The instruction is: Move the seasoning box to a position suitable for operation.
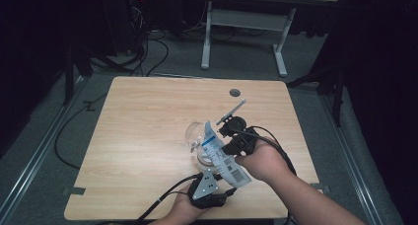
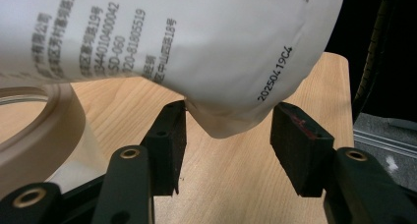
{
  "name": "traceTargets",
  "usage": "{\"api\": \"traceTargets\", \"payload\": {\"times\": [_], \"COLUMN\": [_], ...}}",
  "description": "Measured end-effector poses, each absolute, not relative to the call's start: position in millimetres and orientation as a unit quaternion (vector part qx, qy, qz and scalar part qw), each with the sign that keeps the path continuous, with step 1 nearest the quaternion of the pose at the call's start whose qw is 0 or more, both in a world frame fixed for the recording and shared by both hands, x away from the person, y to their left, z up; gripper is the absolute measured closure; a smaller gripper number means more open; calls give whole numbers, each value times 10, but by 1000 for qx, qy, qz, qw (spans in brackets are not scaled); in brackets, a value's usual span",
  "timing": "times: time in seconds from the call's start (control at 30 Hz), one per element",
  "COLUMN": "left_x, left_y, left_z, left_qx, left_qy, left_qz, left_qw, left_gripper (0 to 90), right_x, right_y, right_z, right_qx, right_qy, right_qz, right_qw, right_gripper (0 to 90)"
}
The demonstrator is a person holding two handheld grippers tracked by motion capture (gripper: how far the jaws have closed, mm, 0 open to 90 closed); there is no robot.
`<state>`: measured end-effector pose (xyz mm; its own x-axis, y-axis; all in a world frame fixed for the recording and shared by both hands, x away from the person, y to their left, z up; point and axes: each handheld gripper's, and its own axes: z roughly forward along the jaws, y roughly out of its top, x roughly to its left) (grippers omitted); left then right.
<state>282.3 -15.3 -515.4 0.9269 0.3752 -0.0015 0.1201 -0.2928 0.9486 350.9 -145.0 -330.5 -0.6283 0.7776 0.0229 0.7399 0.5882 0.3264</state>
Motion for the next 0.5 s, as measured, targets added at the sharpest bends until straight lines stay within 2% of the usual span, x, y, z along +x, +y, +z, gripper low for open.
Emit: {"api": "traceTargets", "payload": {"times": [0.5], "left_x": [2820], "left_y": [99], "left_z": [-5200], "left_qx": [794], "left_qy": [173], "left_qz": [108], "left_qw": [573], "left_gripper": [483], "right_x": [3492], "right_y": [-1464], "right_z": [-3287], "right_qx": [418], "right_qy": [892], "right_qz": [156], "right_qw": [65], "right_gripper": [900]}}
